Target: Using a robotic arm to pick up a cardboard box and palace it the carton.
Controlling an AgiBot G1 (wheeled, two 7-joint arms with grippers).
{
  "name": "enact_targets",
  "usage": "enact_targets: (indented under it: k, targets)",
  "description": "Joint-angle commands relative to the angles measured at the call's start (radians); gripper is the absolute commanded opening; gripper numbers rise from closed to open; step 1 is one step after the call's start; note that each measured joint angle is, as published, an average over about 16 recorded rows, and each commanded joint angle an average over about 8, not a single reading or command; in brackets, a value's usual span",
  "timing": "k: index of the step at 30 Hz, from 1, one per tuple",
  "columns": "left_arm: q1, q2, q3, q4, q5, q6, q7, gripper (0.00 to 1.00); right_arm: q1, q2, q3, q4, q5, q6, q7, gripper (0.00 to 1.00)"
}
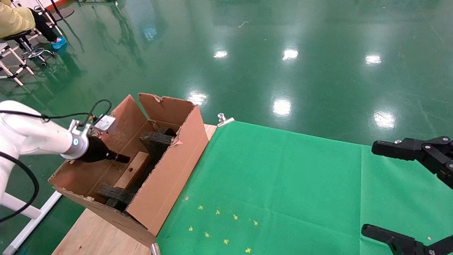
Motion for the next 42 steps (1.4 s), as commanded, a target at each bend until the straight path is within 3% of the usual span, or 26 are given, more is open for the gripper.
enact_targets:
  k: [1,9,15,27,42]
  targets:
    - [-0.010,0.000,-0.002,-0.003,-0.003,0.004,-0.001,1.00,0.000,0.000,0.000,0.000,0.000,0.000,0.000,1.00]
    - [-0.114,-0.032,-0.068,-0.039,-0.099,0.082,-0.037,1.00,0.000,0.000,0.000,0.000,0.000,0.000,0.000,1.00]
    - [-0.174,-0.073,-0.157,-0.080,-0.231,0.208,-0.065,1.00,0.000,0.000,-0.001,0.000,0.000,0.000,0.000,1.00]
    - [-0.155,-0.098,-0.325,-0.093,-0.501,0.485,-0.142,1.00,0.000,0.000,-0.001,0.000,0.001,0.000,0.000,1.00]
    - [-0.103,-0.107,-0.359,-0.159,-0.538,0.507,-0.104,1.00,0.000,0.001,-0.001,-0.001,0.001,0.001,-0.001,1.00]
